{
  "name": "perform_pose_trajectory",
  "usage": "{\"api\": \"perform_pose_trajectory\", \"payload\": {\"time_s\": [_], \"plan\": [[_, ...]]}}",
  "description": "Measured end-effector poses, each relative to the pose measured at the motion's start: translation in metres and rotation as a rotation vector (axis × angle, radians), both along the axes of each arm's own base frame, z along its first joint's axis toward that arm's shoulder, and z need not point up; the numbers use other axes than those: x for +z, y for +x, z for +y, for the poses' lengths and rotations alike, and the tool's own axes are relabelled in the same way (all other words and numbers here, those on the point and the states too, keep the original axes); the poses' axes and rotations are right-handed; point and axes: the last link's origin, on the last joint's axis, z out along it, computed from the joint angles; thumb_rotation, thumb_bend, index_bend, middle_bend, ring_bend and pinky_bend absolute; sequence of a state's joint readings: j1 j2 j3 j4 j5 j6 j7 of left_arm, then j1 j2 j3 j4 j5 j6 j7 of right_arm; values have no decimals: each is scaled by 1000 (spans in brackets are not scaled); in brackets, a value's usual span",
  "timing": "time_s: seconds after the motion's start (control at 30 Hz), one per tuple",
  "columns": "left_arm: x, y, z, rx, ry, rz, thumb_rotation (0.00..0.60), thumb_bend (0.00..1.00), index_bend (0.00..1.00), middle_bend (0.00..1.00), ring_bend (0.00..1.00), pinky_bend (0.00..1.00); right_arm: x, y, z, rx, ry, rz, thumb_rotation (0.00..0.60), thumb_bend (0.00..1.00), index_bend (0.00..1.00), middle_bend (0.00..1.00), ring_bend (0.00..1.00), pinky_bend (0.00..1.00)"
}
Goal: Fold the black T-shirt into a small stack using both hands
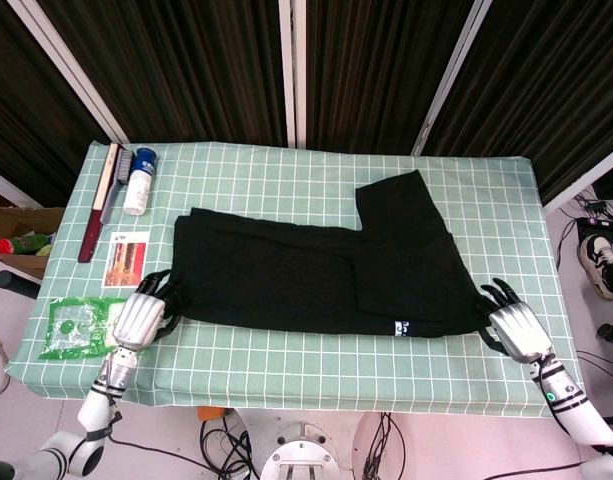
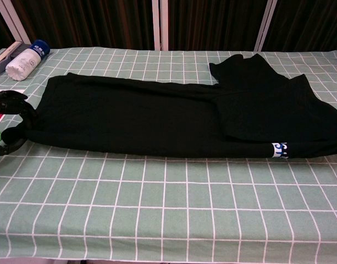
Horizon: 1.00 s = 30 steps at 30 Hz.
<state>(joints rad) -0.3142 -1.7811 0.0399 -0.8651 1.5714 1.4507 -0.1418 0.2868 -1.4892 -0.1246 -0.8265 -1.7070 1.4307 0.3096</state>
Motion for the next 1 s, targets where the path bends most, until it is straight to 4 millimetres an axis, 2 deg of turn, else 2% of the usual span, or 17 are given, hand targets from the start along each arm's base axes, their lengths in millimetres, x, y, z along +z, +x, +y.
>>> {"api": "perform_pose_trajectory", "payload": {"time_s": [0.1, 0.23, 0.3, 0.37, 0.43, 0.5, 0.53, 0.63, 0.73, 0.8, 0.87, 0.93, 1.0], "plan": [[3, -1, -25, 13, -10, 4, 600, 469, 591, 320, 143, 189, 5, -4, 19, -16, 5, 3, 600, 541, 715, 381, 157, 144], [7, -3, -54, 24, -17, 20, 600, 468, 589, 315, 143, 189, 9, -5, 34, -23, 8, 11, 600, 540, 705, 375, 157, 144], [8, -3, -62, 24, -23, 35, 600, 462, 532, 283, 135, 186, 9, -5, 38, -24, 13, 18, 600, 469, 640, 347, 148, 140], [8, -3, -65, 28, -31, 51, 600, 398, 375, 211, 105, 180, 7, -4, 40, -32, 22, 20, 600, 282, 469, 285, 118, 113], [8, -2, -67, 41, -47, 57, 600, 330, 238, 157, 80, 176, 6, -3, 41, -47, 32, 19, 600, 66, 181, 186, 50, 56], [9, 1, -69, 54, -60, 47, 600, 288, 125, 121, 64, 172, 7, 0, 42, -62, 41, 11, 600, 3, 28, 121, 7, 23], [10, 3, -69, 57, -63, 41, 600, 284, 109, 117, 62, 170, 8, 2, 42, -67, 43, 7, 600, 0, 4, 104, 1, 16], [18, 8, -69, 62, -65, 26, 600, 282, 101, 116, 62, 169, 18, 9, 43, -76, 47, -4, 600, 0, 0, 89, 0, 12], [31, 13, -68, 62, -51, 10, 600, 282, 101, 117, 62, 170, 38, 17, 40, -72, 31, -8, 600, 0, 0, 111, 0, 18], [42, 16, -65, 61, -31, -5, 600, 282, 101, 117, 62, 170, 54, 25, 31, -63, 6, -15, 600, 22, 7, 145, 0, 43], [52, 19, -60, 59, -9, -17, 600, 282, 101, 117, 62, 170, 65, 35, 17, -49, -15, -21, 600, 110, 84, 192, 1, 73], [63, 22, -51, 55, 22, -23, 600, 282, 101, 117, 62, 170, 70, 45, -5, -44, -23, -22, 600, 216, 217, 225, 18, 106], [70, 26, -40, 47, 50, -30, 600, 281, 101, 117, 62, 169, 70, 53, -27, -46, -19, -17, 600, 288, 273, 242, 35, 125]]}}
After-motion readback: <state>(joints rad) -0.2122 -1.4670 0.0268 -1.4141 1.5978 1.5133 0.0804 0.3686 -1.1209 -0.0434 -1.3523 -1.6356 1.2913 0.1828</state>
